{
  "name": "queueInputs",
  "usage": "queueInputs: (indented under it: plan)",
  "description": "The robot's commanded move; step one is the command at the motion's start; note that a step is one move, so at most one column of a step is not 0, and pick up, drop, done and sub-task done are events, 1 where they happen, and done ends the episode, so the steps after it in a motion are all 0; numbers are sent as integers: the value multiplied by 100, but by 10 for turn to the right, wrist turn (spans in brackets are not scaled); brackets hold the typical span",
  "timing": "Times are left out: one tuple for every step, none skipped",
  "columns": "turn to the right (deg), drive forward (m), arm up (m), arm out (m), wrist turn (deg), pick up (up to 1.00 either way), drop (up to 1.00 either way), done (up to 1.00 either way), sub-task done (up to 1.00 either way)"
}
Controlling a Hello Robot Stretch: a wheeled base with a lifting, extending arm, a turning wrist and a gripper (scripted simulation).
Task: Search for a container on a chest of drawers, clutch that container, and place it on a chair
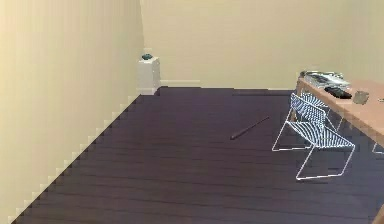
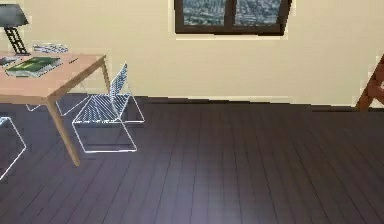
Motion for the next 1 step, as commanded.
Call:
queueInputs:
  plan:
    - [0, 100, 0, 0, 0, 0, 0, 0, 0]
